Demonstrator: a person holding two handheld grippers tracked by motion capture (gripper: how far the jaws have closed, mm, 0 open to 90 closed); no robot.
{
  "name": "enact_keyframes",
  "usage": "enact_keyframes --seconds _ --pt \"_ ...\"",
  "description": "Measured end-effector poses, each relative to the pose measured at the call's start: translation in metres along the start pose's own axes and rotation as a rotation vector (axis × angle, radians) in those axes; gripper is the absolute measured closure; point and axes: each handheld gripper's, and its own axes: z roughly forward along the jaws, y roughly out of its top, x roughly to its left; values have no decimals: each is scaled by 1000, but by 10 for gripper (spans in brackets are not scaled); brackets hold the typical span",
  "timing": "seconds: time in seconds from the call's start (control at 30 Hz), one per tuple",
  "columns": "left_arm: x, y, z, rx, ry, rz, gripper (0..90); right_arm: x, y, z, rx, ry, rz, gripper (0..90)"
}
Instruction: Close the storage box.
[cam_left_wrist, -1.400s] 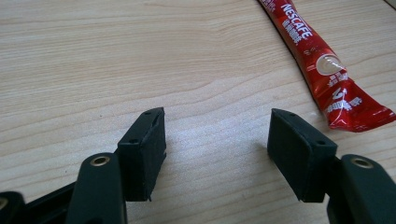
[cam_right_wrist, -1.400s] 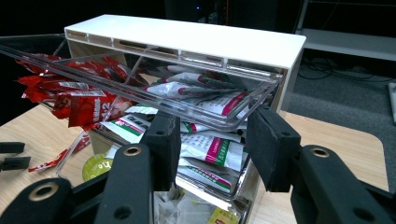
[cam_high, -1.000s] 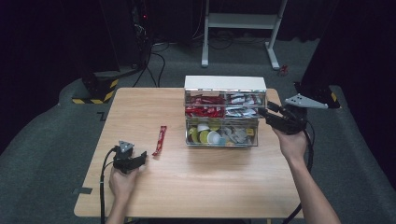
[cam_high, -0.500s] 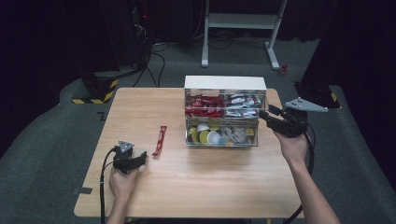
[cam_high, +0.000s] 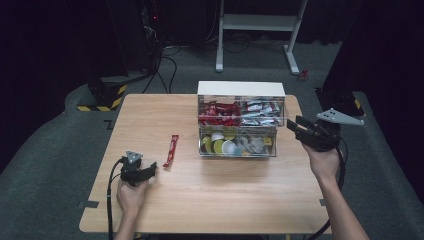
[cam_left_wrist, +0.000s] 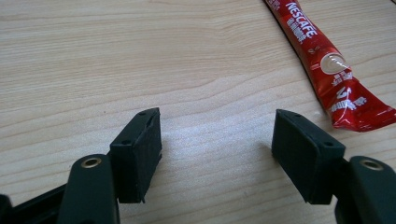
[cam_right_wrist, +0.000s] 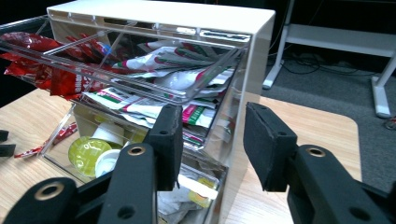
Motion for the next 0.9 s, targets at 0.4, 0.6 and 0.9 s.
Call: enact_keyframes --seconds 0.4,0.6,0.9 --pt "0 0 0 2 0 0 334 1 17 -18 -52 0 -18 607" --pt "0 0 0 0 -1 -2 333 10 20 -5 -21 16 -40 609" --pt "1 0 0 2 -1 -2 333 15 16 8 10 32 -39 620"
